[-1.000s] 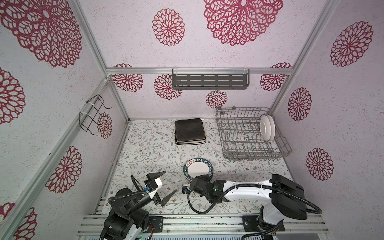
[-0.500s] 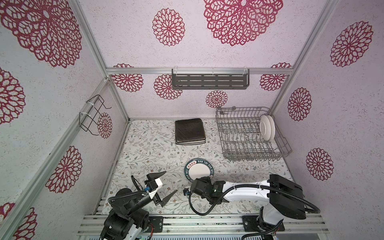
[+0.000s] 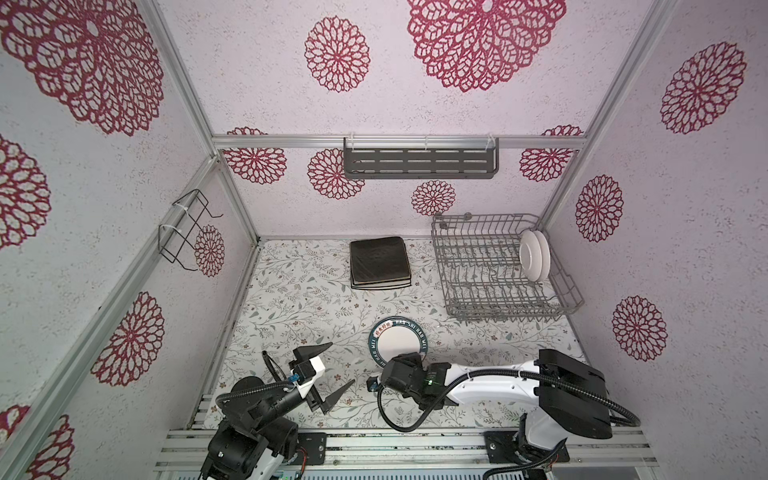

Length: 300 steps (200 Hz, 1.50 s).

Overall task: Unload the plates from the dish rack
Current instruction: 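Open the right gripper to release the plate on the stack, then move the right gripper back to the rack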

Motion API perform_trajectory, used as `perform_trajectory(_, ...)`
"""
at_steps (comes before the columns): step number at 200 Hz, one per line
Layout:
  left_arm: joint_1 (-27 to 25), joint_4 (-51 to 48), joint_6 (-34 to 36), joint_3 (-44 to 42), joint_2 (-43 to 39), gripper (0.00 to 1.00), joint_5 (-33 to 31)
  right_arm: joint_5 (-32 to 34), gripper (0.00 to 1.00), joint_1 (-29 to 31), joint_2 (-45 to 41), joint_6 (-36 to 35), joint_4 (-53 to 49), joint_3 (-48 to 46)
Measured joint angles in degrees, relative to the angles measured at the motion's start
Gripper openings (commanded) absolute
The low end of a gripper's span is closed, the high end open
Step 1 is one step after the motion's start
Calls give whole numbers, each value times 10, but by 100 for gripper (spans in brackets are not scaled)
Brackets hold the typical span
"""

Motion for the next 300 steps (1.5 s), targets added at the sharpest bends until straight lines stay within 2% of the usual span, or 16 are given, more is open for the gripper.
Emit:
perform_trajectory(39,0,0,1,0,0,97,0,0,63,0,0,1,-4,0)
perform_trajectory(56,0,0,2,0,0,97,0,1,69,0,0,1,-7,0)
perform_trajectory(68,0,0,2,0,0,97,0,2,77,0,-1,4,-10,0)
perform_trajectory(84,0,0,2,0,0,97,0,2,99,-3,-9,10,-14,0)
perform_trajectory(131,0,0,2,0,0,97,0,-14,99,-48,-93,43,-21,3)
perform_trajectory(172,0,0,2,0,0,97,0,-64,99,-159,-158,92,-43,38)
perform_trajectory(234,0,0,2,0,0,97,-2,-185,99,-378,-281,148,-78,107)
perform_trajectory(282,0,0,1,0,0,97,-5,-305,97,-564,-304,173,-101,153)
perform_trajectory(300,0,0,1,0,0,97,-8,-338,92,-618,-305,179,-101,155)
